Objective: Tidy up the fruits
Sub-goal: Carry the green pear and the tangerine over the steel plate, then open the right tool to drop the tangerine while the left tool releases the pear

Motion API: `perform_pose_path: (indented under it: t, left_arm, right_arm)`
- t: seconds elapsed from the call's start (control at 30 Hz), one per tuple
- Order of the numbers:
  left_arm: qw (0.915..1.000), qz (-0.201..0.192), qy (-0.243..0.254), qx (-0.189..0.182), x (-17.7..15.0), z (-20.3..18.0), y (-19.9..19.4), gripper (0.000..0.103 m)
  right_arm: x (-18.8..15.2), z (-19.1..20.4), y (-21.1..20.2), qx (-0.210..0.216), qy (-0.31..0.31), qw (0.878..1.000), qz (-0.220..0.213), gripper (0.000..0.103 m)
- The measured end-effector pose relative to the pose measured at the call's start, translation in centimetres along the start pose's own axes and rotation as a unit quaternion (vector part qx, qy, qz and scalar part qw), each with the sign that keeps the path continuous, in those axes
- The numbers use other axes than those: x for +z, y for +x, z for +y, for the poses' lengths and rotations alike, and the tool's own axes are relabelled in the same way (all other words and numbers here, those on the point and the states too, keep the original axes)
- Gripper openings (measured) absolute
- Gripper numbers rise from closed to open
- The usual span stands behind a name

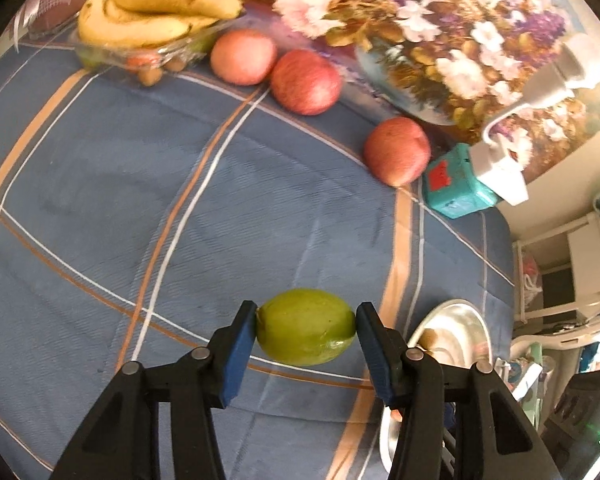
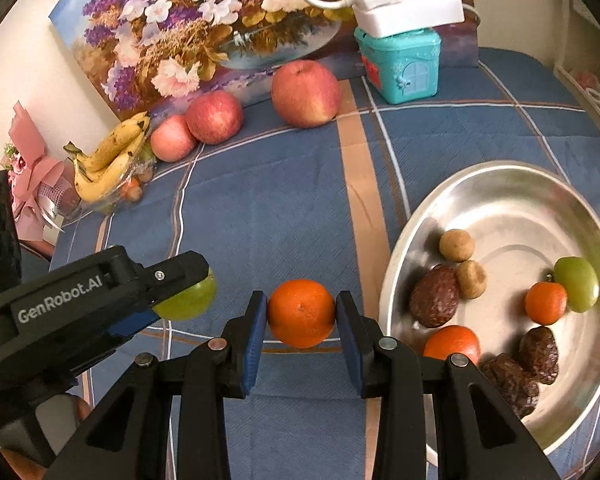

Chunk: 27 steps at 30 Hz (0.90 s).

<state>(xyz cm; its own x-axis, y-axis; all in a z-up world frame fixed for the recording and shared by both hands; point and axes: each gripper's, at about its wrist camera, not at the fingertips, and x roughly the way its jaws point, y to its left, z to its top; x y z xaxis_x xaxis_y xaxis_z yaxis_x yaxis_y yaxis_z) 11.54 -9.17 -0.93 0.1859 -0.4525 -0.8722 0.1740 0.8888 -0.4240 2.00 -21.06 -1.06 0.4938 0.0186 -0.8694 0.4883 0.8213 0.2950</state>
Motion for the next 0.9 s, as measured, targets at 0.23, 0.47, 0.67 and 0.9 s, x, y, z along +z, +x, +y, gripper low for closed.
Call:
perform_pose_path:
  t: [0.23,0.47,0.67,0.9]
  left_arm:
    - [0.9990,0.001,0.043,-0.014,-0.7,-3.2,-0.3,0.054]
    - [0.9893,0.032,0.139,-0.028,-3.9,-9.5,1.6,0.054]
    - [0.9822,0.066,0.172,-0.037,-6.1,-11.9,4.0,0.054]
    - [0.9802,0.086,0.176,-0.025,-7.1,-12.0,6.0,0.054]
  right_arm:
    - [0.7,-2.5,-1.9,-0.033,0.029,0.999,-0.022,0.037]
    - [1.0,-8.3,-4.3,-0.098,0.097,0.989,-0.046,0.037]
    - [0.4,-13.4,-5.1,-0.113,0.167,0.978,-0.045,0.037]
    - [0.1,-14.7,-5.1,-0.110,0.183,0.976,-0.046,0.037]
